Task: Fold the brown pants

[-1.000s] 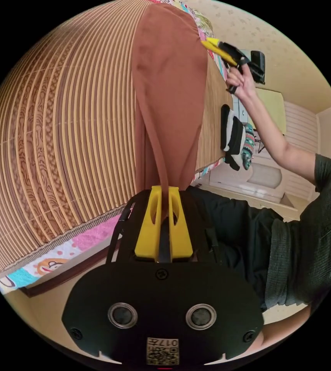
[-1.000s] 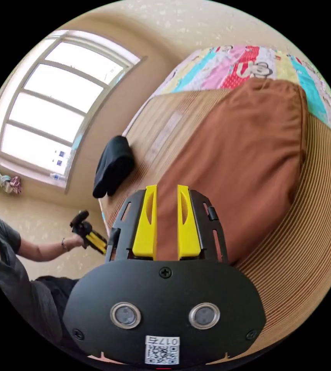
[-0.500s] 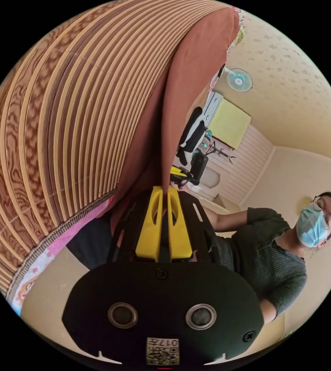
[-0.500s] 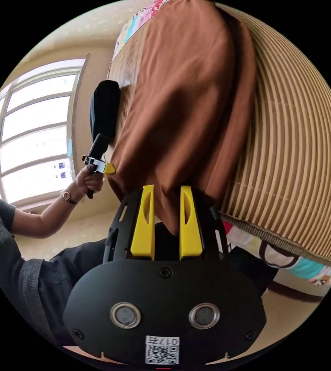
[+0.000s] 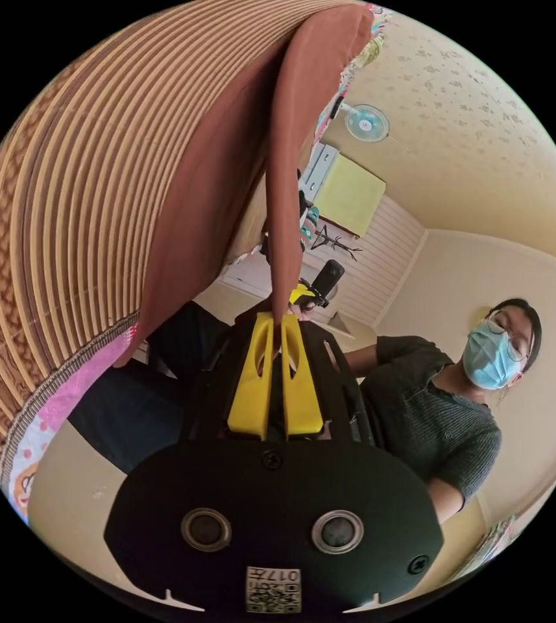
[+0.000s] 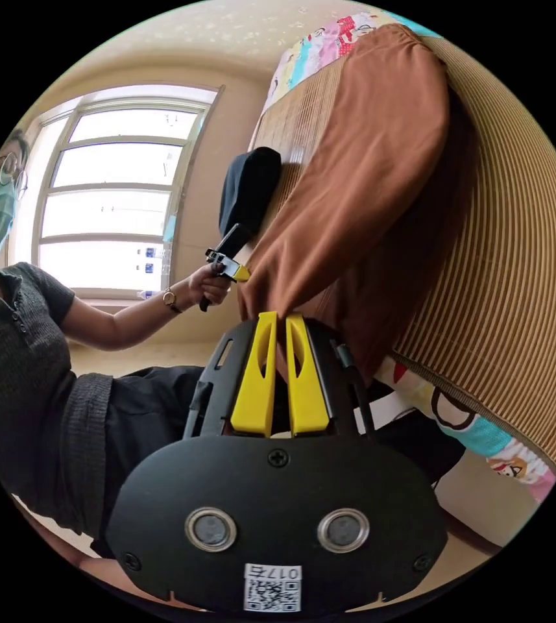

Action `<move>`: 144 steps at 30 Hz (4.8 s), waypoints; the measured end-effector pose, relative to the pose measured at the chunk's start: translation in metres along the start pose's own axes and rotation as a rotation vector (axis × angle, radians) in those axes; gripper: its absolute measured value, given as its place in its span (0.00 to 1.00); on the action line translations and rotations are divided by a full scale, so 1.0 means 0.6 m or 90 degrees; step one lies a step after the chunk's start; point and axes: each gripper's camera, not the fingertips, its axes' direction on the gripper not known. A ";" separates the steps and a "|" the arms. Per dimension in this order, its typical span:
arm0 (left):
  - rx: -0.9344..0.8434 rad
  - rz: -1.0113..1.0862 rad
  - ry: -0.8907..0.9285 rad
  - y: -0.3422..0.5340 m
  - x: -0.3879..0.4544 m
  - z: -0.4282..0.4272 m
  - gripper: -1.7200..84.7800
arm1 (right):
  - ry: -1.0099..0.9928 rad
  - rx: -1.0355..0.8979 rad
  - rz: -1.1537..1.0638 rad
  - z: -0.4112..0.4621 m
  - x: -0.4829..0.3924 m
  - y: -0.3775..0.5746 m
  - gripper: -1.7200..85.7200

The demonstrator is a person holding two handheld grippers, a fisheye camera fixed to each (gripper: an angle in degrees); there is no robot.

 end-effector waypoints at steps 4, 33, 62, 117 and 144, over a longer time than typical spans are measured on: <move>-0.017 -0.012 -0.090 0.001 0.016 0.014 0.01 | 0.100 -0.034 -0.024 -0.037 -0.061 -0.012 0.06; 0.026 -0.146 -0.005 0.003 -0.004 0.013 0.01 | 0.169 -0.038 0.199 -0.070 -0.028 -0.078 0.06; 0.225 0.128 -0.322 -0.018 -0.023 -0.001 0.12 | 0.043 0.147 0.194 -0.224 0.187 -0.024 0.16; 0.234 0.159 -0.355 -0.424 -0.102 0.036 0.16 | 0.190 0.200 0.047 -0.237 0.476 -0.330 0.13; 0.115 0.226 -0.241 -0.527 -0.034 0.078 0.06 | -0.219 0.175 0.072 -0.174 0.687 -0.261 0.05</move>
